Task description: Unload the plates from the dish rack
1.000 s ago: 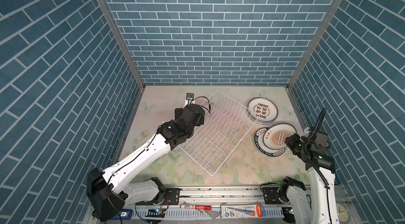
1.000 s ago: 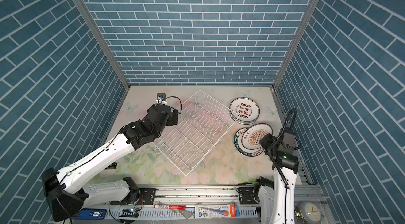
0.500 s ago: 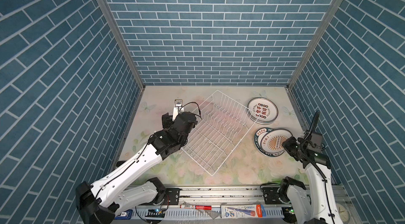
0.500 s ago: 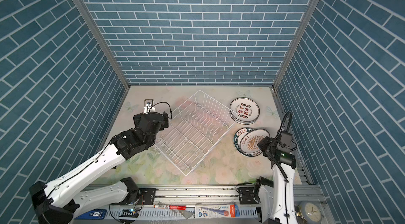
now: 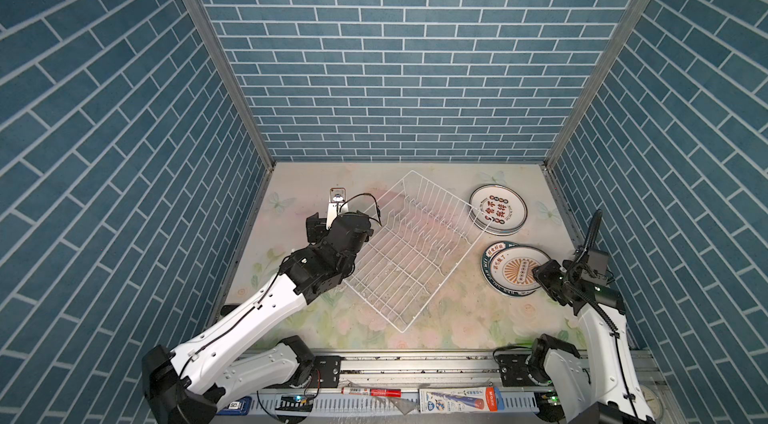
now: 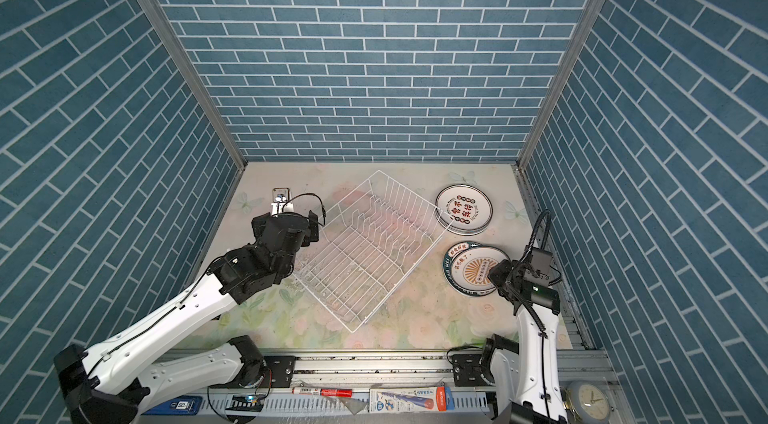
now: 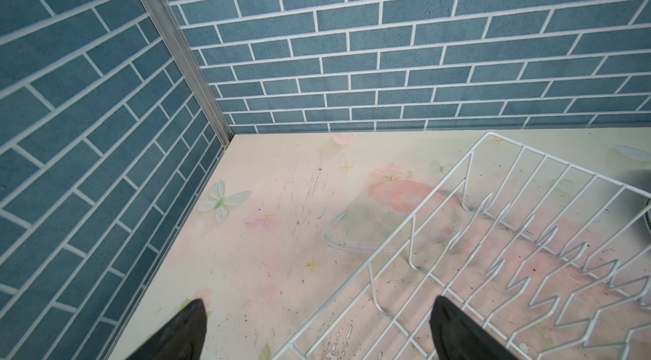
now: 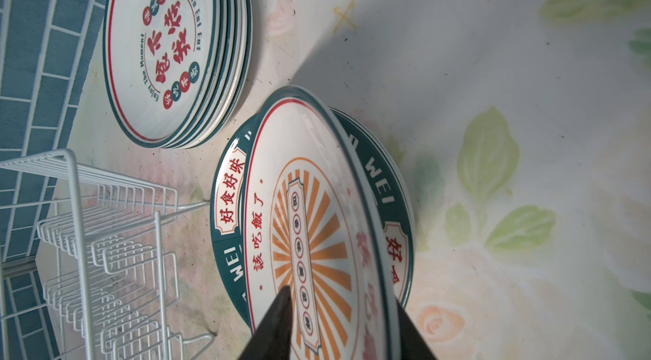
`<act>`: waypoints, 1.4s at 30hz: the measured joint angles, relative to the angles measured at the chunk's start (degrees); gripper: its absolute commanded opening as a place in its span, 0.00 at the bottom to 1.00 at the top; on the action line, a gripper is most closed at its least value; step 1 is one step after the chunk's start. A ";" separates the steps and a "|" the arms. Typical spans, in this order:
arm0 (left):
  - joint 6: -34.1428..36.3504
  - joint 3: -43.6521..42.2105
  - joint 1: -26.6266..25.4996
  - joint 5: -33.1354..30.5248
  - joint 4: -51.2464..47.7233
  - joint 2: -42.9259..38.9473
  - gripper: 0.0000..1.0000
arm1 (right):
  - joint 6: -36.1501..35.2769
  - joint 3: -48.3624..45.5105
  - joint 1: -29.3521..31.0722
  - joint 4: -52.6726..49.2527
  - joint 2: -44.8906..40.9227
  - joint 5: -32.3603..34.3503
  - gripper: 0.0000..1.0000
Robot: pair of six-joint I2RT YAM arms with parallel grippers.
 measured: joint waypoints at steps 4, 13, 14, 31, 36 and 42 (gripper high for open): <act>0.50 -0.35 -0.02 0.13 0.83 0.02 0.99 | -0.04 0.00 0.00 0.04 0.70 -0.02 0.47; 1.40 -3.15 0.13 0.07 1.62 -0.63 0.99 | -0.04 -0.13 0.11 0.59 3.72 0.07 0.54; 1.51 -3.32 0.15 0.02 1.64 -0.92 0.99 | -0.07 -0.13 0.24 0.66 4.07 0.15 0.55; 1.75 -3.72 0.26 -1.18 1.81 -2.47 0.99 | -1.01 1.97 7.21 -0.02 11.21 6.86 0.68; 1.75 -3.72 0.26 -1.64 1.81 -2.47 0.99 | -1.86 3.96 8.17 -0.09 13.20 8.35 0.70; 1.75 -4.66 0.31 -4.04 2.56 -2.45 0.99 | -2.49 6.95 9.60 -1.01 15.30 10.82 0.99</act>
